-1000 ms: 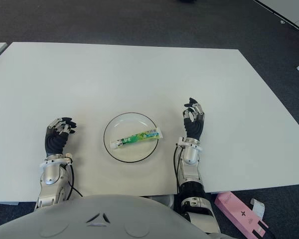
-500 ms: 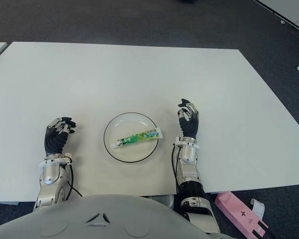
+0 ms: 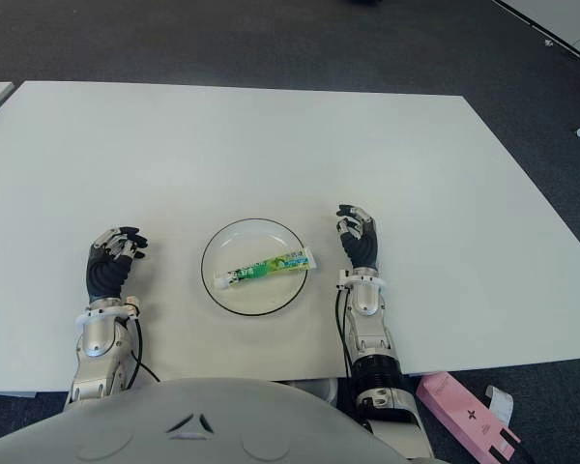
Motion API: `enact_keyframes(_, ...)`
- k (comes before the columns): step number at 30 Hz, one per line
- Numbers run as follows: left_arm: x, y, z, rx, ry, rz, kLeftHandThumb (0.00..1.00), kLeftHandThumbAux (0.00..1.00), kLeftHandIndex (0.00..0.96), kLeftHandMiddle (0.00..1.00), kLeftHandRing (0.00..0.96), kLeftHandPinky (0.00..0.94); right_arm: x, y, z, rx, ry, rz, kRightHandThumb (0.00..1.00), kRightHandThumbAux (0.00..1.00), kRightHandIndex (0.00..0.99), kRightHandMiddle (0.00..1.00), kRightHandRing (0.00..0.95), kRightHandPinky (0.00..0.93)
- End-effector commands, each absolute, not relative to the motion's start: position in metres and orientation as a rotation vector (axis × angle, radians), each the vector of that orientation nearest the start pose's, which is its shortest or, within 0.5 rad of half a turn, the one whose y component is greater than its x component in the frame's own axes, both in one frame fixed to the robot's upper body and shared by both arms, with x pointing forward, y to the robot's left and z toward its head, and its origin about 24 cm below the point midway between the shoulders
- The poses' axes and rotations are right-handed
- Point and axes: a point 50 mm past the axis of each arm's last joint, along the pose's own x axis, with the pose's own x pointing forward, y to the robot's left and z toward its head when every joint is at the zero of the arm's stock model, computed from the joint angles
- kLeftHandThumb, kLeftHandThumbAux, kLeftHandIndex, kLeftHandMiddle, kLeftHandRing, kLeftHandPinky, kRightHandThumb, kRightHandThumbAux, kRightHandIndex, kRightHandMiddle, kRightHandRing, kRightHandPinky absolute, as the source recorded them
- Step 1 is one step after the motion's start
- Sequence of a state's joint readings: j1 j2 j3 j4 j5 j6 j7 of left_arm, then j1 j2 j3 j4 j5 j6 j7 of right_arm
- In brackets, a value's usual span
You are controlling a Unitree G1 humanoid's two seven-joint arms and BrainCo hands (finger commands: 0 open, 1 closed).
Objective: Put the toothpaste on the table into the plate.
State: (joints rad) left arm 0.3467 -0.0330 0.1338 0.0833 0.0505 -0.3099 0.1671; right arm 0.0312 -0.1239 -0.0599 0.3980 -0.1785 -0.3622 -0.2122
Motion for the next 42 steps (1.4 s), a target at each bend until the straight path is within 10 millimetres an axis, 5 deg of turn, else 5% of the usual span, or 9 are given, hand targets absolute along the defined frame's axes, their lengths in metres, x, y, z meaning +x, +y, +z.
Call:
enact_keyframes(1, 0.163, 0.198, -0.020, 0.075, 0.126, 0.356, 0.707, 0.720, 0.432, 0.524, 0.511, 0.523, 0.226, -0.198, -0.019, -0.327, 0.093, -0.184, 0.704, 0.727, 0.428, 0.478, 0.457, 0.452)
enact_keyframes(42, 0.164, 0.192, -0.020, 0.072, 0.124, 0.332, 0.707, 0.719, 0.432, 0.521, 0.508, 0.521, 0.198, -0.185, -0.020, -0.273, 0.125, -0.191, 0.707, 0.728, 0.423, 0.465, 0.448, 0.446)
